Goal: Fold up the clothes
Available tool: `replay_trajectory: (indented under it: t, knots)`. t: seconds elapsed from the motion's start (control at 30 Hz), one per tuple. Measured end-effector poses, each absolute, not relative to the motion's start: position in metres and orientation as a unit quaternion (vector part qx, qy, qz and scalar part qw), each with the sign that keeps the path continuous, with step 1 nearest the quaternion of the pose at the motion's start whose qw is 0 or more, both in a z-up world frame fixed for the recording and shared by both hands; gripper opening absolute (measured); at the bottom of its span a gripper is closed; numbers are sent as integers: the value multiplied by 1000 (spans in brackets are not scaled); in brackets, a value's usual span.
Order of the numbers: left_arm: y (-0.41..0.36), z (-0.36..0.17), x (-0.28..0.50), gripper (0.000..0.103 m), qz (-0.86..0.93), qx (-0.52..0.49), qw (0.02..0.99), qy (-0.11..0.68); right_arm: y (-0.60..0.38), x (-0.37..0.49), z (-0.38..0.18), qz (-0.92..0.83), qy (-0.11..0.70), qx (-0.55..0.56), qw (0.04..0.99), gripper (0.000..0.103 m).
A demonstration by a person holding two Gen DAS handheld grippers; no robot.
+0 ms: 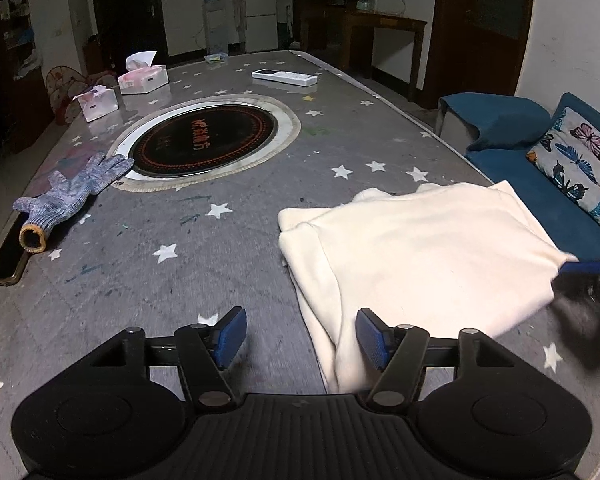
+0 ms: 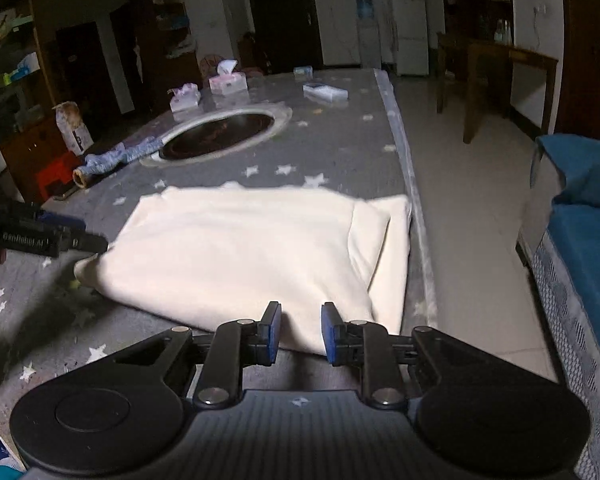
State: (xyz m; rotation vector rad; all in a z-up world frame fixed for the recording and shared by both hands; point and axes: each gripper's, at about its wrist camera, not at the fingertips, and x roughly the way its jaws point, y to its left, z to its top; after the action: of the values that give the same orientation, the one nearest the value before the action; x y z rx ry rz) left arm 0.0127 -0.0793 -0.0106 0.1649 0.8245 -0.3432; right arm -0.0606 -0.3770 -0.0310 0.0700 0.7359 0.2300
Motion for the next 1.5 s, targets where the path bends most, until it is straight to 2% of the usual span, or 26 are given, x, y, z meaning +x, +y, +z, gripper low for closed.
replay_trajectory:
  t: [0.3, 0.47, 0.63, 0.77, 1.0, 1.2, 1.3, 1.37, 1.5]
  knots:
    - [-80, -24, 10, 66, -165, 78, 892, 414, -387, -53, -44, 91, 367, 46, 925, 22]
    - [-81, -26, 9, 66, -165, 79, 891, 414, -383, -49, -29, 93, 359, 34, 928, 21]
    - [-80, -28, 10, 66, -164, 74, 891, 418, -374, -24, -28, 105, 348, 29, 931, 21]
    - [-78, -28, 11, 67, -165, 70, 890, 420, -373, -5, -46, 95, 373, 26, 923, 21]
    - [-78, -30, 13, 69, -164, 67, 888, 424, -365, 15, -31, 104, 351, 25, 930, 22]
    - [-77, -29, 12, 69, -162, 65, 888, 425, -358, 48, -47, 98, 368, 35, 924, 27]
    - [-78, -29, 11, 69, -161, 64, 889, 425, -357, 46, -49, 97, 369, 33, 924, 27]
    - [-78, -29, 11, 70, -160, 64, 889, 424, -356, 41, -45, 99, 367, 29, 924, 32]
    - [-78, -28, 9, 70, -155, 60, 891, 423, -352, 24, -41, 100, 363, 30, 926, 36]
